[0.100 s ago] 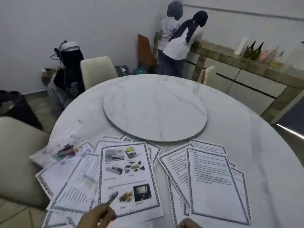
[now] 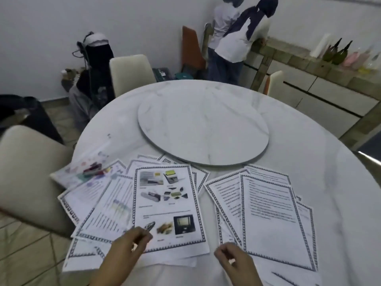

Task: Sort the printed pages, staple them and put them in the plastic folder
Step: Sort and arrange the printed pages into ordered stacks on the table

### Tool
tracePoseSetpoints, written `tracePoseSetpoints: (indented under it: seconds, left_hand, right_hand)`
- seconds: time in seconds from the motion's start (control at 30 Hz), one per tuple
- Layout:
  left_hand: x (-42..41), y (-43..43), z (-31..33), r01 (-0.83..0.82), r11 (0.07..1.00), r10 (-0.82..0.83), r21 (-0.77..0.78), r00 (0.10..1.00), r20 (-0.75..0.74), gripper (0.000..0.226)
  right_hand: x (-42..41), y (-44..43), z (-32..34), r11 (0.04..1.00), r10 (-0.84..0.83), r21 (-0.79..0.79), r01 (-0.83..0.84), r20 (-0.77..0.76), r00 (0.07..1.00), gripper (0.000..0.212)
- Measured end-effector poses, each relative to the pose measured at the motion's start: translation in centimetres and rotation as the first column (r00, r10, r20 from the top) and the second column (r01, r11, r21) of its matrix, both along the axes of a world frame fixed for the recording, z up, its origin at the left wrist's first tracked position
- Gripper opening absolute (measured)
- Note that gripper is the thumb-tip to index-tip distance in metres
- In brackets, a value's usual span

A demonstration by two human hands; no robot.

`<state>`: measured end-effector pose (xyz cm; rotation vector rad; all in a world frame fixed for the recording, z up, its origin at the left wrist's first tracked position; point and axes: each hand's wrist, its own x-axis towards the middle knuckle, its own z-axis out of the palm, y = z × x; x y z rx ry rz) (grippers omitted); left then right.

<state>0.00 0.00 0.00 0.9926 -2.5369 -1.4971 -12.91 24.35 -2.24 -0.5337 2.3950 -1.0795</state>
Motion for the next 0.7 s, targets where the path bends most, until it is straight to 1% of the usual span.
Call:
tracePoseSetpoints:
  seconds: [0.07, 0.13, 0.17, 0.23, 0.3, 0.4, 0.53, 0.63, 0.7]
  left_hand:
    - [-0.5, -0.3, -1.1, -0.064, 0.997, 0.061, -0.04, 0.997, -0.056, 0.025]
    - [-0.5, -0.4, -2.5, -0.126, 0.99, 0.123, -0.056, 0.991, -0.058, 0.018]
    - [-0.5, -0.5, -2.8, -0.151, 0.987, 0.15, -0.05, 0.988, -0.033, 0.018]
    - [-1.0, -1.1, -3.4, -0.19, 0.981, 0.19, -0.043, 0.982, 0.01, 0.029]
    - [-1.3, -1.5, -3.7, -0.209, 0.977, 0.21, -0.031, 0.977, 0.037, 0.037]
    - [-1.4, -1.7, -3.8, -0.219, 0.976, 0.22, -0.014, 0.975, 0.044, 0.046]
    - [-1.5, -2.1, -3.3, -0.237, 0.971, 0.236, 0.019, 0.97, 0.057, 0.047]
    - [-1.7, -2.3, -3.0, -0.264, 0.964, 0.262, 0.042, 0.964, 0.036, 0.045]
    - [-1.8, -2.3, -2.7, -0.279, 0.96, 0.277, 0.03, 0.96, 0.04, 0.048]
  right_hand:
    - [-1.8, -2.0, 0.5, 1.0, 0.022, 0.006, -0.021, -0.087, 0.996, 0.032]
    - [-2.1, -3.8, 0.4, 0.997, 0.068, 0.027, -0.065, -0.127, 0.99, 0.014]
    - [-2.0, -4.3, -0.1, 0.996, 0.082, 0.058, -0.075, -0.133, 0.988, 0.01]
    - [-2.7, -5.5, -1.1, 0.996, 0.058, 0.077, -0.049, -0.118, 0.991, 0.021]
    - [-2.9, -6.7, -1.6, 0.989, 0.038, 0.145, -0.023, -0.1, 0.994, 0.031]
    - [-2.5, -7.6, -3.0, 0.976, 0.041, 0.217, -0.013, -0.122, 0.992, 0.038]
    - [-2.2, -8.4, -3.2, 0.966, 0.022, 0.257, 0.02, -0.16, 0.987, 0.043]
    - [-2.2, -8.6, -3.2, 0.964, -0.011, 0.262, 0.048, -0.143, 0.99, 0.044]
    - [-2.1, -8.7, -3.1, 0.969, -0.043, 0.235, 0.069, -0.115, 0.992, 0.048]
